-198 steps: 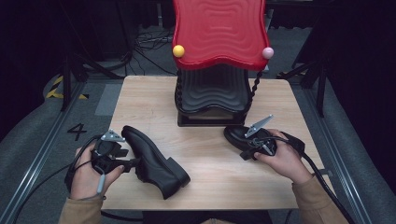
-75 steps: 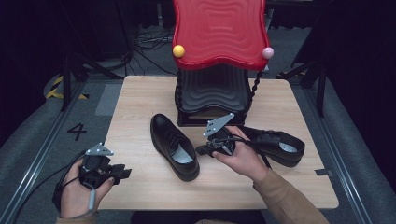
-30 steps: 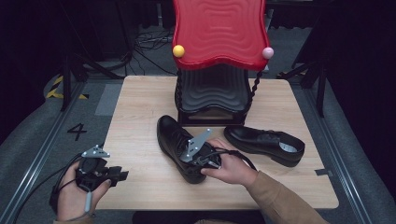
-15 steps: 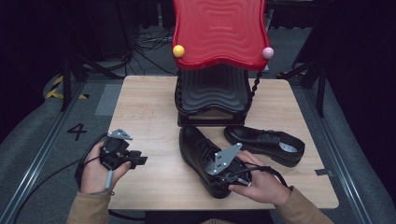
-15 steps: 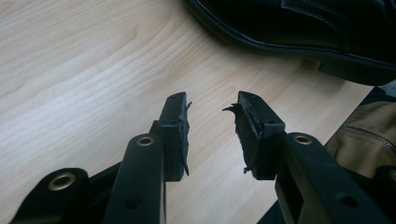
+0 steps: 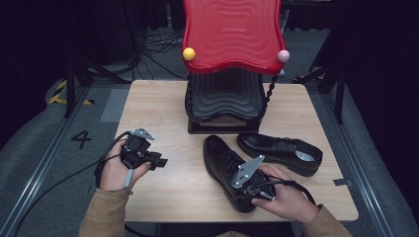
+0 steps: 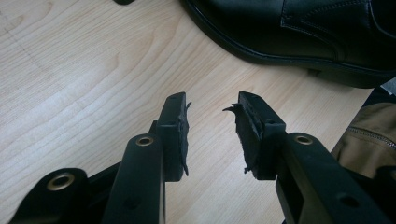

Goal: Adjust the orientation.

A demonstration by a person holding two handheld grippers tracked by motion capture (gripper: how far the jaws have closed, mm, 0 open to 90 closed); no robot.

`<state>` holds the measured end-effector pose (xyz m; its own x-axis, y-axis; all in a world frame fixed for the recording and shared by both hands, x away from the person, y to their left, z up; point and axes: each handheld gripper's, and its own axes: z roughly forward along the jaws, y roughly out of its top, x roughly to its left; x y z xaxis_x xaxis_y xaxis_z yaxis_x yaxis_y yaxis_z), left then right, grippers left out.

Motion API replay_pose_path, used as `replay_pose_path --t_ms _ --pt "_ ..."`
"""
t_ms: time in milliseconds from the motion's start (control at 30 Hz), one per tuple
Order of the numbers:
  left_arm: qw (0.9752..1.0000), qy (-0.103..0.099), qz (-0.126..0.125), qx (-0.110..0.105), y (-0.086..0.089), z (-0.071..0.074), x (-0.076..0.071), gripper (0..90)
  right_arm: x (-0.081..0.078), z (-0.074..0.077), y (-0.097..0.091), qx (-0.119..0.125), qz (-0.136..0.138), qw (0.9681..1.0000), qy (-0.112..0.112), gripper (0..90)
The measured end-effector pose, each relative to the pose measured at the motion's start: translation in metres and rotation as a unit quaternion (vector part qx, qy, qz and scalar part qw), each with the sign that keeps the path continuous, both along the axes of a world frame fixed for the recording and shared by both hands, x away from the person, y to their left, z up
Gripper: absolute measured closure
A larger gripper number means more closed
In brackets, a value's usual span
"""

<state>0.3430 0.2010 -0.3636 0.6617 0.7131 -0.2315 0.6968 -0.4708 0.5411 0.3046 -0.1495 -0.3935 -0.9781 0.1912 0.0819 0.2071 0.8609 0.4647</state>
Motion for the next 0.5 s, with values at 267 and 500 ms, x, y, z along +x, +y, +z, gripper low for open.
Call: replay_pose_path --t_ms 267,500 --pt "1.0 0.002 0.004 -0.002 0.003 0.0 -0.002 64.1 0.001 -0.011 0.003 -0.032 -0.007 0.9987 0.039 77.4" --pt "1.0 0.003 0.003 -0.004 0.001 -0.001 0.0 63.4 0.0 -0.01 0.002 -0.033 -0.01 0.9987 0.037 73.9"
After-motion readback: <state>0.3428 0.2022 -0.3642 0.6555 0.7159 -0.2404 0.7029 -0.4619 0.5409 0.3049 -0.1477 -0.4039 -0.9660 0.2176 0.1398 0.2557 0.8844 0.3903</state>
